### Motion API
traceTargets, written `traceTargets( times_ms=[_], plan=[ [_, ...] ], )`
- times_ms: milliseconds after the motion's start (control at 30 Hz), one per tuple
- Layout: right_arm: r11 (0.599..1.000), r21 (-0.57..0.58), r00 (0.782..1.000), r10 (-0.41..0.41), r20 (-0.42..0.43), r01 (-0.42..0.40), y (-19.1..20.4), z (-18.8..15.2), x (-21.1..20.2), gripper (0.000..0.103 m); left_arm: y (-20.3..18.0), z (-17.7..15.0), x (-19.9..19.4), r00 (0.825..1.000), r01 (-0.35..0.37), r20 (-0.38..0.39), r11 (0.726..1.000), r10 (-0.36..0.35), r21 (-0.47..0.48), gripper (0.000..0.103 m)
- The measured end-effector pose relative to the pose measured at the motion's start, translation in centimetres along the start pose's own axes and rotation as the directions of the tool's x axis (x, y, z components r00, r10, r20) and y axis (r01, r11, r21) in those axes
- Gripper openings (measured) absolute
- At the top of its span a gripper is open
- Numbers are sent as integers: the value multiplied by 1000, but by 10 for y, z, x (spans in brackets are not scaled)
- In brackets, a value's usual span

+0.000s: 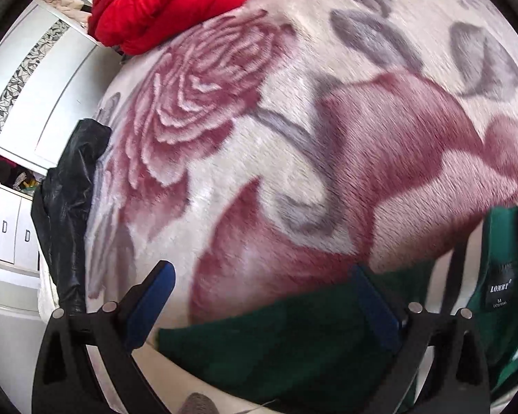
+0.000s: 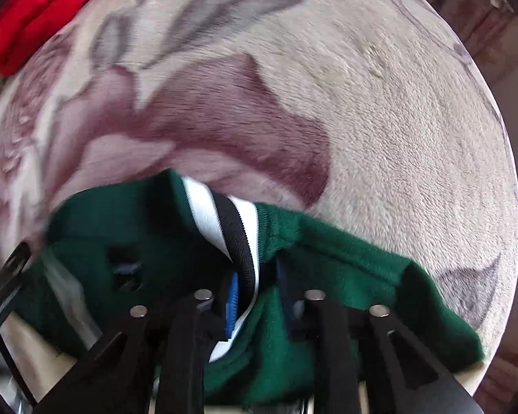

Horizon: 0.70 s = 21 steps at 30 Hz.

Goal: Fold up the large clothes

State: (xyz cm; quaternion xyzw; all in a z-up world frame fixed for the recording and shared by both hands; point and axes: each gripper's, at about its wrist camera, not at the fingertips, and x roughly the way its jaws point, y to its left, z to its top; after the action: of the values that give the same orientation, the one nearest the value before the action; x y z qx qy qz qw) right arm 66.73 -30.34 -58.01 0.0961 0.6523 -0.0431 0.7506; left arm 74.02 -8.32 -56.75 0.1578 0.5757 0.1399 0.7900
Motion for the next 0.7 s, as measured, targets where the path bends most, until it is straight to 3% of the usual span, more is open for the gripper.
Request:
traceTargets(
  times_ms=[100,133,200,267,333,400,433,467,500,533,567,633,700],
  plan=[
    [994,0,993,111,41,-111,3,-8,-38,47,9,-1,-6,993,-102,67,994,99,40,103],
    [988,6,987,151,52,-152,4,-10,-44,57,10,-2,-6,987,-141,86,988,136,59,103],
    [971,-11,970,237,43,-237,15,-9,-45,59,13,-3,0,981,-176,95,981,168,77,103],
    [962,-22,961,274,28,-273,32,-8,-40,59,16,-6,7,984,-169,72,982,163,79,103],
    [922,-56,924,382,-13,-382,54,-7,-26,59,17,-7,10,984,-172,69,982,166,79,103],
    [885,-47,881,454,-133,-463,77,-7,10,59,17,-10,12,984,-169,64,982,164,81,103],
    [882,-17,861,455,-226,-470,88,-9,39,54,16,-11,13,984,-172,65,982,166,84,103],
    [883,11,846,453,-280,-469,93,-11,58,31,16,-12,14,984,-170,65,981,165,90,103],
    [879,34,831,462,-309,-476,96,-13,73,18,16,-13,15,985,-164,62,982,159,91,103],
    [874,51,829,476,-295,-484,97,-15,80,5,17,-14,14,986,-162,64,983,156,91,103],
    [874,41,838,477,-265,-484,97,-14,78,4,20,-14,12,984,-168,75,982,161,90,103],
    [890,-36,883,444,-155,-454,102,-10,58,3,26,-15,10,983,-170,85,982,163,79,103],
    [910,-64,911,405,-81,-410,103,-1,46,3,36,-12,8,982,-173,88,984,168,53,103]
  ],
)
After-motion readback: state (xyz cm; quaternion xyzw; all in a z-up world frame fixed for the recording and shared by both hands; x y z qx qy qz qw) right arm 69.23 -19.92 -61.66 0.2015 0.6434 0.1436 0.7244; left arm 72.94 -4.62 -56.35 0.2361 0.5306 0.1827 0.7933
